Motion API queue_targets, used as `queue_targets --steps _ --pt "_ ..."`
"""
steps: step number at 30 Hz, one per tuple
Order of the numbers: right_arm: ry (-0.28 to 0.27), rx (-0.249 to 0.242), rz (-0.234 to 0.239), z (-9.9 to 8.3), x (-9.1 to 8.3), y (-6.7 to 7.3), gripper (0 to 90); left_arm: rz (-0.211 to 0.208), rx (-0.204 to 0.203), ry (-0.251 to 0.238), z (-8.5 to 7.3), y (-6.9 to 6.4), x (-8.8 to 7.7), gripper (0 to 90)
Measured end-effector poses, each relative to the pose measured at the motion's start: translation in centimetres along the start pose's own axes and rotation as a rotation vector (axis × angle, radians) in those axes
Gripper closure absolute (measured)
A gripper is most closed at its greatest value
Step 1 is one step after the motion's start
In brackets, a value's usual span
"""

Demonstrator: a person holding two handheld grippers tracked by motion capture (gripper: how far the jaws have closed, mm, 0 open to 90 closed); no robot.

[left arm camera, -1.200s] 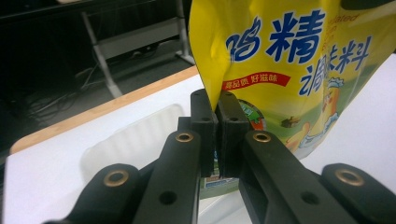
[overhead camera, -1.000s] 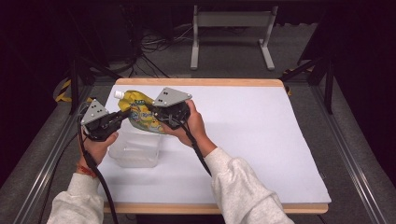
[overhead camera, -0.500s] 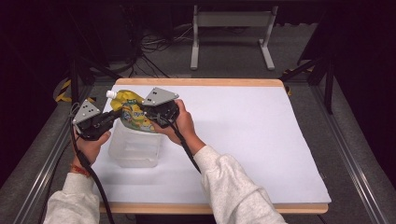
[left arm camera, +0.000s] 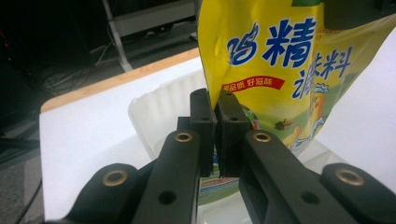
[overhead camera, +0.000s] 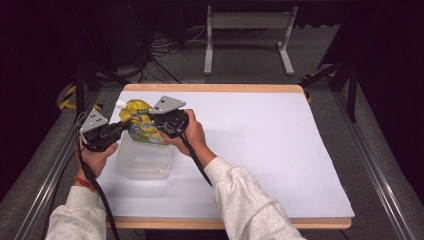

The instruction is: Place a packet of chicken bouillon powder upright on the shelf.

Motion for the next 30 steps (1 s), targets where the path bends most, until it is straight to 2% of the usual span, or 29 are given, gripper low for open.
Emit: queue_targets --steps 6,11,13,14,17,18,19,20,23,26,30 --pt "0.019 -0.008 0.018 -0.7 0.6 0.3 89.2 -0.010 -0.020 0.012 -0.9 0.2 0.2 87.1" --pt "0.021 -0.009 0.031 -1.1 1.1 0.8 89.2 -0.003 -0.031 0.018 -1.5 0.2 0.1 87.4" --pt "0.022 -0.009 0.032 -1.1 1.2 0.8 89.2 0.001 -0.026 0.018 -1.7 0.2 0.2 87.6" --pt "0.028 -0.006 0.031 -1.2 1.3 1.0 89.6 0.018 -0.016 0.020 -1.9 0.0 0.3 87.6" --pt "0.030 -0.009 0.030 -1.3 1.3 1.2 89.9 0.023 -0.018 0.022 -2.0 0.0 0.4 87.5" --pt "0.053 -0.021 0.030 -1.6 1.5 1.2 89.9 0.029 -0.016 0.045 -2.3 -0.1 0.7 87.6" --pt "0.053 -0.021 0.030 -1.6 1.5 1.2 89.9 0.029 -0.016 0.045 -2.3 -0.1 0.7 87.5" --pt "0.064 -0.016 0.026 -2.3 1.9 1.2 89.9 0.034 -0.014 0.051 -2.5 -0.3 1.1 87.6" --pt "0.051 0.008 0.038 -2.5 1.8 1.0 89.9 0.048 0.002 0.065 -2.4 -0.4 0.9 87.6" --pt "0.061 -0.023 0.027 -2.3 1.7 1.4 89.7 0.035 -0.015 0.054 -2.6 -0.2 0.9 87.1" --pt "0.069 -0.031 0.020 -2.5 1.7 1.2 87.8 0.057 -0.009 0.061 -2.6 -0.3 1.1 85.7"
Point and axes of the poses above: each handheld gripper's, and its own axes: x roughly forward along the jaws, z roughly out of its top, y roughly to its left, the point moved 3 cm from there along x, roughly forward along the jaws, and after that the axes turned 10 degrees about -z, right-handed, at the moved point
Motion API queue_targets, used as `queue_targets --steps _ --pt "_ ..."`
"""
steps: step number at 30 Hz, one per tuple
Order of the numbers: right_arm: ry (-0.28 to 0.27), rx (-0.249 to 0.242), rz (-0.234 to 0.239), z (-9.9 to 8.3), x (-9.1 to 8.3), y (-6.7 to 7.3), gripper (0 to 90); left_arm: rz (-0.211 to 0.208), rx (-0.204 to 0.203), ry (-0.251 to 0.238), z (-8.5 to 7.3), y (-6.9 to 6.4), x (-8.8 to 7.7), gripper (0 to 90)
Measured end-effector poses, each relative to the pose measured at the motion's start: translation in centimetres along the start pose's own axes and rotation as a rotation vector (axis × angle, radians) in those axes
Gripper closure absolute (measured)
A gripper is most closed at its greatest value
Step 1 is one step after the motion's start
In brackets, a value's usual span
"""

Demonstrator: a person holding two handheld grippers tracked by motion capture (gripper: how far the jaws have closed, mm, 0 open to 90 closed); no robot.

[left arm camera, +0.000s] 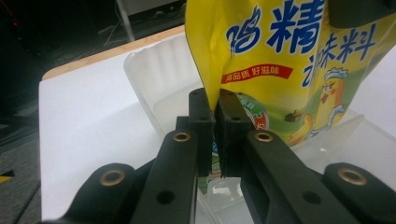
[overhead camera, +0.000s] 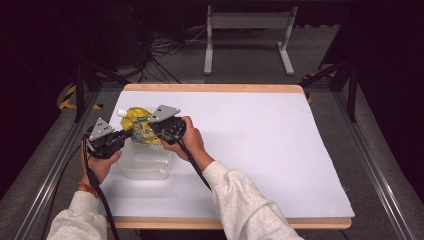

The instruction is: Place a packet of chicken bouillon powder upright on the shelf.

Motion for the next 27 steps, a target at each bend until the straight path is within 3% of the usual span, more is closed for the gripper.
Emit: queue_targets --steps 6,9,17,27 --pt "0.015 -0.016 -0.035 -1.0 -0.3 -0.1 79.8 0.018 0.011 -0.001 -0.2 0.1 0.1 85.3" --pt "0.010 0.008 -0.036 -1.3 -0.9 -0.9 78.5 0.020 0.000 -0.003 -0.2 0.1 0.1 85.0" --pt "-0.002 0.029 -0.044 -2.8 -2.4 -1.5 81.1 0.043 0.004 0.005 -0.2 -0.1 0.1 84.2" --pt "-0.004 0.034 -0.037 -3.4 -2.7 -1.9 86.3 0.057 0.001 0.007 -0.2 0.0 0.0 82.8"
Point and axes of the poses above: each handheld gripper's, and its own axes: x roughly forward along the jaws, z roughly out of its top, y roughly to its left, the point moved 3 cm from there along x, roughly forward along the jaws, and after that the axes turned 10 degrees about -z, right-handed, at the moved point
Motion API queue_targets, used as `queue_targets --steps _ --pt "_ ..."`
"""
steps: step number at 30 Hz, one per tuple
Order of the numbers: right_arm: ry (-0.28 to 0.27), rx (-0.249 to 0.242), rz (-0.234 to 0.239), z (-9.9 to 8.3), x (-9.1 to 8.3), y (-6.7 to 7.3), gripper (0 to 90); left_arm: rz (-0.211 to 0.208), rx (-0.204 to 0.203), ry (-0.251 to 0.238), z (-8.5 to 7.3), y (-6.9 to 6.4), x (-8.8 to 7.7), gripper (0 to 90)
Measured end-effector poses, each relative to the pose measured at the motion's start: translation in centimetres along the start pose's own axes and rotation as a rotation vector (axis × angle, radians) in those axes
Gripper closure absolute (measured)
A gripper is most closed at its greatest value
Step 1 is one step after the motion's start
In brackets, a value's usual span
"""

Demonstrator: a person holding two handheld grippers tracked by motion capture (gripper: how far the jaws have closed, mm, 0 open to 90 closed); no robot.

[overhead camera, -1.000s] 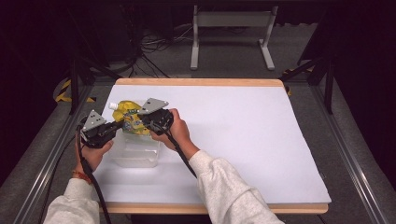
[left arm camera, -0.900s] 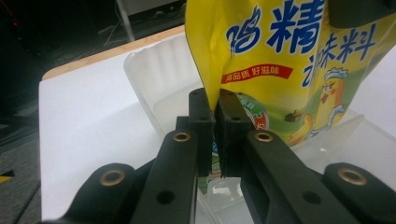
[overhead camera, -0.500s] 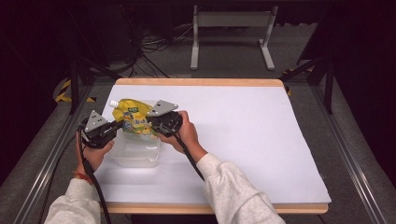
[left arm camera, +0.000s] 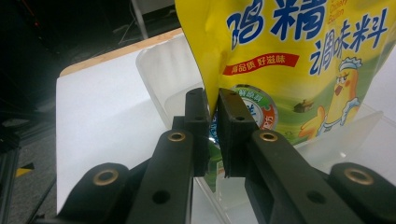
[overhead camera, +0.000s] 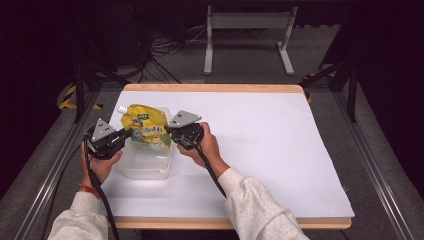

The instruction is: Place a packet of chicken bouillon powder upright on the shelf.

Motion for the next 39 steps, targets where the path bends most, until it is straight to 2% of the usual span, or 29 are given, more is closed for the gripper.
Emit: queue_targets --steps 6,11,15,21,28,29,31,35,39 --pt "-0.006 -0.002 -0.006 0.2 -0.3 -0.1 86.9 0.005 -0.002 -0.008 0.1 -0.1 -0.4 80.5" --pt "-0.026 0.010 -0.008 0.5 -0.7 -0.5 87.4 0.005 -0.002 -0.036 0.5 -0.2 -1.1 79.8" --pt "-0.028 0.002 -0.012 0.6 -0.7 -0.4 87.7 0.011 0.007 -0.033 0.6 -0.5 -1.2 79.2" --pt "-0.042 0.000 -0.017 0.9 -1.2 -0.7 87.4 0.019 -0.008 -0.067 0.7 -0.7 -2.0 74.8" --pt "-0.060 0.004 -0.024 1.3 -2.1 -1.2 87.5 0.025 -0.025 -0.123 0.8 -0.9 -4.0 70.1" --pt "-0.063 0.008 -0.022 1.3 -2.3 -1.4 87.6 0.026 -0.034 -0.132 0.7 -1.0 -4.2 69.1" --pt "-0.063 0.011 -0.021 1.3 -2.7 -1.7 87.8 0.034 -0.026 -0.127 0.4 -1.4 -4.3 66.6" --pt "-0.056 -0.004 -0.034 1.0 -3.3 -2.2 87.8 0.046 -0.035 -0.136 -0.2 -1.8 -4.9 62.1" --pt "-0.044 -0.011 -0.044 0.6 -3.8 -2.6 87.0 0.033 -0.048 -0.153 -1.0 -2.2 -5.5 59.2"
Point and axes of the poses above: each handheld gripper's, and its own axes: x roughly forward along the jaws, z roughly out of its top, y roughly to its left, the point moved 3 cm from there along x, roughly forward along the jaws, and after that the axes turned 10 degrees about -z, right-handed, at the moved point
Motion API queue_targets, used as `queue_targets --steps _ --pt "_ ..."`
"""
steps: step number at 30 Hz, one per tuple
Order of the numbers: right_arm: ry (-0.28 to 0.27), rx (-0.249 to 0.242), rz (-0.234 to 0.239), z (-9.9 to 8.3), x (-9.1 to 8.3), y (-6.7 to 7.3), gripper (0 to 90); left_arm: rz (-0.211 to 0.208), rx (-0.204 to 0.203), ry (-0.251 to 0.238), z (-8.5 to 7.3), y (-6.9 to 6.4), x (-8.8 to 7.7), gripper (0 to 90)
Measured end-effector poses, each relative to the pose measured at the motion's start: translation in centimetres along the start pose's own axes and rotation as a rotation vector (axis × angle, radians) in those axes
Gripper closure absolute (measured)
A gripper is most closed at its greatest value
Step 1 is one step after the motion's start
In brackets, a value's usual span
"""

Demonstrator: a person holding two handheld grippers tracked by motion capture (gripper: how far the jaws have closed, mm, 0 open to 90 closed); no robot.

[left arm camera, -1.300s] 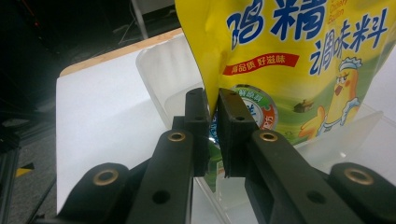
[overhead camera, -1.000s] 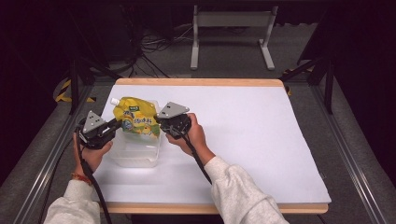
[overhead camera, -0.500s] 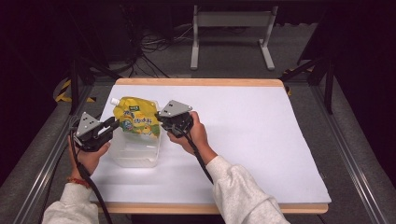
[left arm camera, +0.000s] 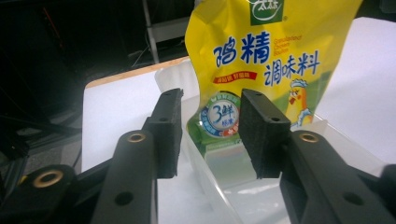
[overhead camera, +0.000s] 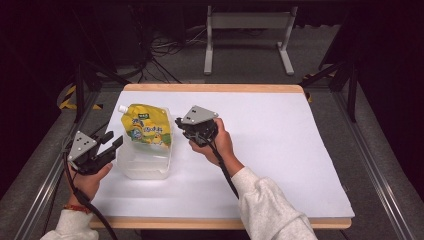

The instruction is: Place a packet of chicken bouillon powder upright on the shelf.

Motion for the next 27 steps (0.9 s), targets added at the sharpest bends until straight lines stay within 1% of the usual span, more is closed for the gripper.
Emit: queue_targets --steps 1,3,5,6,8,9,11,12,14,15,17,18,21,24,26,27 --pt "0.006 0.002 0.003 -0.1 -0.1 -0.1 86.4 -0.002 -0.001 0.002 -0.1 0.0 0.0 59.1" --pt "0.013 0.006 0.003 -0.3 -0.3 -0.4 86.0 0.010 0.004 0.007 -0.1 -0.1 0.1 57.1" --pt "0.019 0.001 -0.007 -0.5 -0.5 -0.7 85.2 0.000 0.006 0.016 -0.1 -0.4 0.3 54.7" --pt "0.019 0.000 -0.010 -0.5 -0.6 -0.8 84.8 0.007 0.018 0.025 -0.1 -0.6 0.5 53.2" --pt "0.023 -0.007 -0.020 -0.6 -0.9 -1.0 84.2 -0.010 0.034 0.044 -0.1 -1.1 0.8 50.9" --pt "0.024 -0.014 -0.026 -0.6 -1.1 -1.2 83.7 -0.010 0.034 0.044 -0.1 -1.1 0.8 49.6" --pt "0.025 -0.018 -0.029 -0.6 -1.2 -1.3 83.2 -0.007 0.061 0.058 -0.2 -1.5 1.0 48.7" --pt "0.028 -0.027 -0.029 -0.7 -1.6 -1.5 83.2 -0.015 0.069 0.069 -0.2 -2.0 1.1 44.8" --pt "0.030 -0.036 -0.034 -0.8 -1.8 -1.7 83.2 -0.017 0.068 0.070 -0.2 -2.2 1.2 41.2" --pt "0.033 -0.040 -0.042 -0.9 -2.0 -1.9 83.2 -0.021 0.075 0.078 -0.3 -2.6 1.3 38.7" --pt "0.038 -0.045 -0.046 -1.0 -2.1 -2.0 83.0 -0.022 0.075 0.077 -0.3 -2.8 1.4 35.8" --pt "0.044 -0.046 -0.048 -1.1 -2.2 -2.1 82.7 -0.027 0.079 0.077 -0.3 -3.0 1.4 35.8" --pt "0.061 -0.070 -0.063 -1.4 -2.6 -2.4 80.9 -0.037 0.083 0.073 -0.2 -3.5 1.5 31.6" --pt "0.069 -0.083 -0.073 -1.6 -3.1 -2.7 78.7 -0.052 0.089 0.070 -0.1 -4.1 1.6 30.3" --pt "0.076 -0.087 -0.079 -1.8 -3.3 -2.9 76.4 -0.059 0.094 0.073 0.0 -4.5 1.6 28.0" --pt "0.082 -0.089 -0.080 -2.0 -3.5 -3.1 74.1 -0.059 0.094 0.073 0.0 -4.5 1.6 26.6"
Point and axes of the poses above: each handheld gripper's, and its own axes: x roughly forward along the jaws, z roughly out of its top, y roughly to its left, the point moved 3 cm from there along x, roughly forward along the jaws, and after that the axes turned 10 degrees about -z, right-handed, at the moved point
